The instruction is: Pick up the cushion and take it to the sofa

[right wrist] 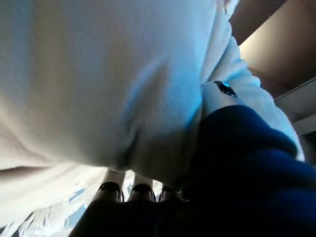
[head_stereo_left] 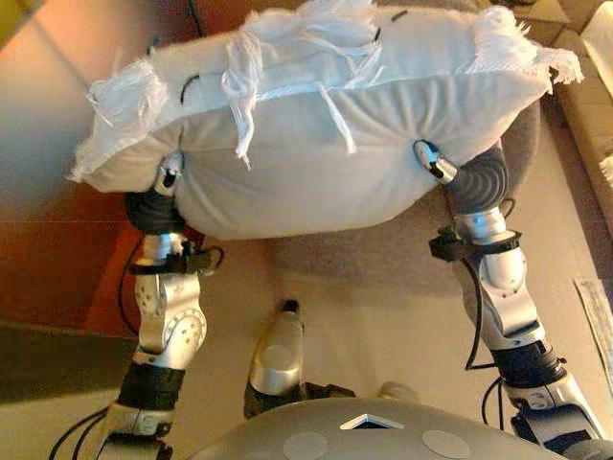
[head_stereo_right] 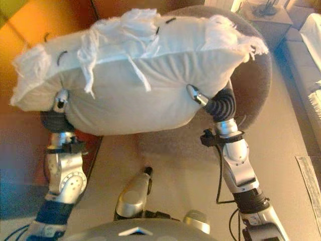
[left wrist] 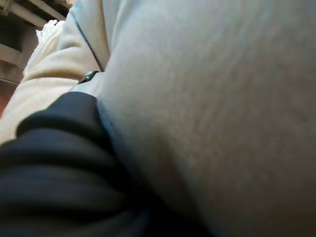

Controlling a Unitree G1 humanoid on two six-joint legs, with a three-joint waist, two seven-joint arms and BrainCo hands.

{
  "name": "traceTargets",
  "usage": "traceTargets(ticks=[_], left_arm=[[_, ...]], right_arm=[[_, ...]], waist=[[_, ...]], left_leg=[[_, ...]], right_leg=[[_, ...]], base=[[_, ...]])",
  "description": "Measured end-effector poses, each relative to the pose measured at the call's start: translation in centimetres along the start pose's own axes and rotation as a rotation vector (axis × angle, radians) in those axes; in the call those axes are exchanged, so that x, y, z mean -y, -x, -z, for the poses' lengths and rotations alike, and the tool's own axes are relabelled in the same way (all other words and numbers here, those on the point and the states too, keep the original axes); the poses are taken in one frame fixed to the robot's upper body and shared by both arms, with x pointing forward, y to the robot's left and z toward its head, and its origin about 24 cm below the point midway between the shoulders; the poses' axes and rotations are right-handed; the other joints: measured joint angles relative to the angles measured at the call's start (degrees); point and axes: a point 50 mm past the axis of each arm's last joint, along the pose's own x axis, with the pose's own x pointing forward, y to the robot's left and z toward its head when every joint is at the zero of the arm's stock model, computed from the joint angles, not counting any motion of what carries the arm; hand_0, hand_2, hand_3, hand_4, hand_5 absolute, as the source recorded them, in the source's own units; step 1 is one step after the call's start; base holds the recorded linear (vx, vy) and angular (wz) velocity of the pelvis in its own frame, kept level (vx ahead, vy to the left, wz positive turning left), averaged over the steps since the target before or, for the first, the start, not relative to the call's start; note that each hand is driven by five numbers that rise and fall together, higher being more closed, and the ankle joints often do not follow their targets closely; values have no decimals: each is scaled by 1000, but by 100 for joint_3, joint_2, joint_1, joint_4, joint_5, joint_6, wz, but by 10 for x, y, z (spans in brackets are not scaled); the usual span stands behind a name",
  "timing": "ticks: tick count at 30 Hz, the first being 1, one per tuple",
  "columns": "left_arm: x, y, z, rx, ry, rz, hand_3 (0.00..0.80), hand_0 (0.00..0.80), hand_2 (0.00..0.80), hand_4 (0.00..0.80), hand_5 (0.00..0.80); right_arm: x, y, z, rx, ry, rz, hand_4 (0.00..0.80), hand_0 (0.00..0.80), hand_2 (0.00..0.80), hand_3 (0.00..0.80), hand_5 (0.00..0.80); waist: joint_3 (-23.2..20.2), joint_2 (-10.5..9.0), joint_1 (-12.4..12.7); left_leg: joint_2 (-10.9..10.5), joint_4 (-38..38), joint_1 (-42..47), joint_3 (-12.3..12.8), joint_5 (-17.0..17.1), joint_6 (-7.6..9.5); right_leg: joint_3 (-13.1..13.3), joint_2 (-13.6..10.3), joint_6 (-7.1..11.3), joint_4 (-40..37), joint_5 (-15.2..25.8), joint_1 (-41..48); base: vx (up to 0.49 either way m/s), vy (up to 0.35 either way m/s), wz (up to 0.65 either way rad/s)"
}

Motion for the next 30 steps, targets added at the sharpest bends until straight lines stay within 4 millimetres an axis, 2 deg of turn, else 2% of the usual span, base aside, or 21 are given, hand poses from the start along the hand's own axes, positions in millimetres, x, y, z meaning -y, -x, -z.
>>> traceTargets(ticks=[1, 2, 4, 6, 9, 11, 13, 14, 16, 17, 20, 22, 23, 30], left_arm=[[1, -2, -2, 13, -1, 8, 800, 800, 800, 800, 800], [3, -3, -4, 24, -4, 14, 800, 800, 800, 800, 800], [3, -4, -5, 21, -14, 18, 800, 800, 800, 800, 800], [3, -8, -4, 6, -22, 19, 800, 800, 800, 800, 800], [3, -8, -4, 8, -22, 22, 800, 800, 800, 800, 800], [3, -8, -5, 12, -19, 25, 800, 800, 800, 800, 800], [4, -8, -4, 9, -15, 31, 800, 800, 800, 800, 800], [5, -8, -4, 7, -15, 35, 800, 800, 800, 800, 800], [5, -7, -2, 0, -14, 39, 800, 800, 800, 800, 800], [7, -7, -1, -6, -6, 38, 800, 800, 800, 800, 800], [12, -4, 6, -27, 21, 41, 800, 800, 800, 800, 800], [14, -4, 9, -42, 27, 44, 800, 800, 800, 800, 800], [14, -3, 10, -47, 21, 47, 800, 800, 800, 800, 800], [14, -1, 13, -72, 4, 33, 800, 800, 800, 800, 800]], right_arm=[[-1, -1, -2, 12, -6, -1, 800, 800, 800, 800, 800], [-1, -2, -5, 33, -7, 0, 800, 800, 800, 800, 800], [0, -1, -7, 42, -6, 6, 800, 800, 800, 800, 800], [0, -1, -7, 42, -6, 9, 800, 800, 800, 800, 800], [-2, -2, -7, 50, -12, 12, 800, 800, 800, 800, 800], [-1, -2, -7, 51, -5, 14, 800, 800, 800, 800, 800], [1, -2, -8, 52, 5, 16, 800, 800, 800, 800, 800], [2, -2, -9, 53, 8, 16, 800, 800, 800, 800, 800], [2, -2, -9, 52, 11, 18, 800, 800, 800, 800, 800], [4, -1, -8, 50, 17, 22, 800, 800, 800, 800, 800], [10, -2, -8, 44, 42, 34, 800, 800, 800, 800, 800], [14, -1, -9, 45, 53, 46, 800, 800, 800, 800, 800], [15, -1, -10, 46, 56, 51, 800, 800, 800, 800, 800], [18, 1, -7, 21, 44, 61, 800, 800, 800, 800, 800]], waist=[[-78, -132, 14], [-114, -191, -2], [-123, -166, -192], [-123, -172, -260], [-237, -142, -371], [-300, -90, -579], [-325, -92, -786], [-342, -111, -869], [-402, -181, -992], [-475, -175, -1048], [-632, -11, -1158], [-680, 59, -1309], [-690, 75, -1319], [-721, 110, -1284]], left_leg=[[-151, 103, -45, 58, -122, 77], [-265, 182, -114, 81, -196, 111], [-334, -120, 15, -3, -131, 224], [-338, -677, 415, -15, 80, 290], [-370, -1527, 940, -31, 313, 380], [-332, -1892, 1091, -167, 523, 372], [-292, -2112, 1188, -300, 629, 364], [-264, -2142, 1193, -350, 638, 353], [-234, -2200, 1188, -421, 657, 299], [-183, -2299, 1204, -470, 652, 274], [-18, -2482, 1285, -579, 791, 145], [39, -2505, 1361, -683, 861, -191], [50, -2550, 1404, -696, 873, -237], [76, -2573, 1421, -701, 869, -270]], right_leg=[[-43, 5, -80, -75, 597, 80], [-187, -58, -148, -229, 814, 129], [-77, 23, -111, -95, 1366, -23], [13, 234, -53, 66, 1030, -274], [-531, 330, -78, -161, 594, -771], [-762, 459, -189, -771, 427, -1045], [-830, 554, -233, -1385, 496, -1309], [-808, 592, -244, -1756, 659, -1426], [-795, 609, -282, -2208, 1257, -1521], [-827, 680, -387, -2356, 1383, -1458], [-968, 895, -546, -2480, 1408, -1304], [-941, 976, -549, -2464, 1292, -1177], [-924, 1009, -549, -2490, 1280, -1150], [-784, 1049, -542, -2611, 1274, -1070]], base=[[492, 255, -8], [428, 221, -2], [413, 190, 14], [321, 94, 7], [299, 25, -7], [219, -33, 20], [199, -69, 42], [192, -72, 34], [210, -97, 48], [238, -141, 44], [207, -164, 28], [182, -167, 25], [134, -174, 8], [146, -163, 3]])
